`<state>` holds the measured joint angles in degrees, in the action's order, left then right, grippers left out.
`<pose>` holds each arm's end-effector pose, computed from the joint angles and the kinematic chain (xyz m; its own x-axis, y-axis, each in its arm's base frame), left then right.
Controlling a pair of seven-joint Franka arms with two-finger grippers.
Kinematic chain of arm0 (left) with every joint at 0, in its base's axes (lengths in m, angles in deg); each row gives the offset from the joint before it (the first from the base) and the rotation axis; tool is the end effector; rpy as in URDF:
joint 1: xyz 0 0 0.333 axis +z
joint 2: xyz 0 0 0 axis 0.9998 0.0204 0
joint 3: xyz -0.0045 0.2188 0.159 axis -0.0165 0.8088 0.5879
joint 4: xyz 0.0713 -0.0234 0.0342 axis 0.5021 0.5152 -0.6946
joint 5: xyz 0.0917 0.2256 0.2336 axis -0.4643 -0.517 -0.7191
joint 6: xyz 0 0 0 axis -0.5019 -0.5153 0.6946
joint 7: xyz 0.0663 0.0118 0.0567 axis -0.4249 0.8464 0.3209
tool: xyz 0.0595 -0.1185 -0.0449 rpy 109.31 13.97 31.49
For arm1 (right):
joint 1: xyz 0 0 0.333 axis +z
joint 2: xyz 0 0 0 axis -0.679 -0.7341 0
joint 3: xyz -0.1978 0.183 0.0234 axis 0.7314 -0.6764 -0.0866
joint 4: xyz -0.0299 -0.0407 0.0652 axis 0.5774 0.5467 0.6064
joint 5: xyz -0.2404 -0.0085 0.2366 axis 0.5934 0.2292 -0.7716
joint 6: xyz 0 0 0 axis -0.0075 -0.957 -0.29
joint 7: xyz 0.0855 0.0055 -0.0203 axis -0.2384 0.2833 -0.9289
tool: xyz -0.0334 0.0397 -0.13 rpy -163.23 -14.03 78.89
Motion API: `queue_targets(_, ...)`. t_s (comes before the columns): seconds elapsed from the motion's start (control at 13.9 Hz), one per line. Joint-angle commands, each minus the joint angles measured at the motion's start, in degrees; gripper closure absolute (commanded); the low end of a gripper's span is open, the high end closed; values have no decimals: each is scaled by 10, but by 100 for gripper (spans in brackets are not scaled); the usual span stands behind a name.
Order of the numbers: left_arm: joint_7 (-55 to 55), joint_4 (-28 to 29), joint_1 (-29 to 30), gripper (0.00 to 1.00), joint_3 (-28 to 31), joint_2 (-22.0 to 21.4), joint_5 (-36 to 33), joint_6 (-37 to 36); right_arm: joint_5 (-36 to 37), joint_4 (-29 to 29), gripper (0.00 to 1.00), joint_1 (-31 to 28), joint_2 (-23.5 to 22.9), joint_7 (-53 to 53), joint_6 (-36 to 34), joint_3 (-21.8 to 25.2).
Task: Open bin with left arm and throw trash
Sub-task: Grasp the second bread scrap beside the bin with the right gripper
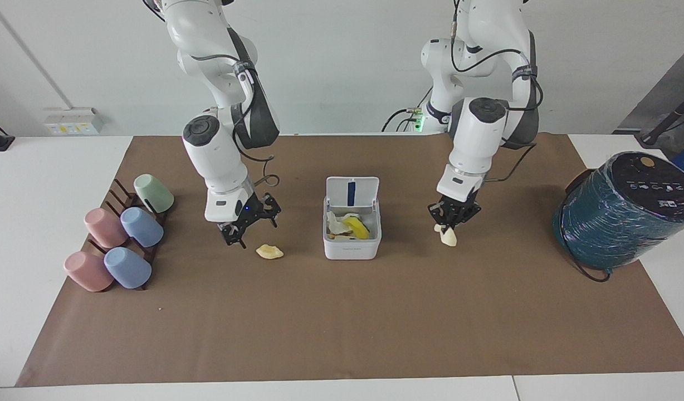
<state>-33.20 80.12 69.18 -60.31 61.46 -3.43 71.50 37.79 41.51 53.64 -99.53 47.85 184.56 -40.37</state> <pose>0.5201 -0.1947 0.3738 0.9767 0.0307 0.2124 0.0221 -0.9988 0.0427 0.5521 0.1396 0.3251 0.7518 0.6331 0.1845 0.6476 -0.7615 -0.0260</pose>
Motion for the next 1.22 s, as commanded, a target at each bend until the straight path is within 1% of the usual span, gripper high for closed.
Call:
queue_targets(0.0,56,-45,-44,100,5,7,-12,-28,12,3,0,0,-32,-46,49,-6)
queue_targets(0.14,83,-64,-77,100,5,10,-8,-28,14,4,0,6,-55,-65,63,-6)
queue_targets(0.29,86,-77,-107,100,5,18,-2,-26,54,12,0,2,-67,-74,69,-6)
queue_targets(0.43,85,-80,-127,100,5,22,19,-9,72,15,0,2,-73,-74,69,-6)
queue_targets(0.5,83,-78,-139,94,4,22,19,4,72,15,9,2,-73,-74,69,-6)
queue_targets(0.57,80,-77,-146,67,4,22,19,8,72,15,29,3,-73,-74,68,-6)
queue_targets(0.65,80,-77,-150,30,3,22,19,9,72,15,49,5,-73,-72,67,-6)
queue_targets(0.72,79,-76,-153,0,3,22,19,10,72,14,69,6,-73,-68,67,-6)
queue_targets(0.79,79,-76,-153,0,3,22,19,9,73,12,89,7,-73,-68,67,-6)
queue_targets(0.86,79,-76,-153,0,3,22,19,9,72,10,100,7,-73,-67,67,-6)
queue_targets(1.01,79,-77,-153,0,3,21,19,0,72,5,100,7,-70,-62,60,-6)
queue_targets(1.15,80,-77,-154,0,3,21,19,-5,72,-2,100,3,-59,-29,42,-6)
